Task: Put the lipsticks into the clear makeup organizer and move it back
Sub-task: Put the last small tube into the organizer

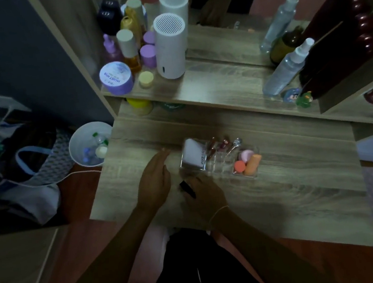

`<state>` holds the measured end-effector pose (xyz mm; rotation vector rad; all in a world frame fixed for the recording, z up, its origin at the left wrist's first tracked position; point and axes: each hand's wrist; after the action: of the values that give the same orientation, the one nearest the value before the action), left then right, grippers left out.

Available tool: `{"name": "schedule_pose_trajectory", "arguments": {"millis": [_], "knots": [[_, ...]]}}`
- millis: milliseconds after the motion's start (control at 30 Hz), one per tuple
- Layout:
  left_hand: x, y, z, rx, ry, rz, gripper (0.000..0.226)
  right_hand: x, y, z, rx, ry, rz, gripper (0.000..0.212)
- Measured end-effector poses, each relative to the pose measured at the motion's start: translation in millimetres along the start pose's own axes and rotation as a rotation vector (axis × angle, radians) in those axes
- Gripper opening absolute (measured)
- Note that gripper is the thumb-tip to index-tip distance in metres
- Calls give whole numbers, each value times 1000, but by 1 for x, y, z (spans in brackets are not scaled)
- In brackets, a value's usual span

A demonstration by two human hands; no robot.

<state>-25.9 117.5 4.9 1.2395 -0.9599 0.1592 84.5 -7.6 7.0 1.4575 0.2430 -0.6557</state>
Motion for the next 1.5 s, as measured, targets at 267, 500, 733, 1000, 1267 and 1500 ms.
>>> {"name": "schedule_pose_trajectory", "arguments": {"millis": [267,500,733,1000,1267,1500], "knots": [[-34,-5,39,-232,-46,-405,56,-10,-27,8,-18,28,-7,30],[-35,-21,46,-236,-78,-477,76,16,13,30,308,-141,-107,16],[-31,-44,54,-236,-253,-499,76,20,43,22,609,-224,-151,21],[-34,-46,57,-323,-262,-558,70,19,35,2,484,-296,-118,20],[-32,-42,57,-329,-258,-560,68,19,38,-6,475,-266,-106,28],[-29,-41,58,-330,-252,-557,68,21,34,-8,434,-283,-84,24]]}}
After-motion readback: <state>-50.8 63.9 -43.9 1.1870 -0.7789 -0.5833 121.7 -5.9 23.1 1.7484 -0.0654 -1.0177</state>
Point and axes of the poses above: each hand's wrist, its own z-axis away from the middle knuckle, its own y-axis out of the back of the hand, x = y × z, and after that the axes turned 13 degrees about y, right-handed
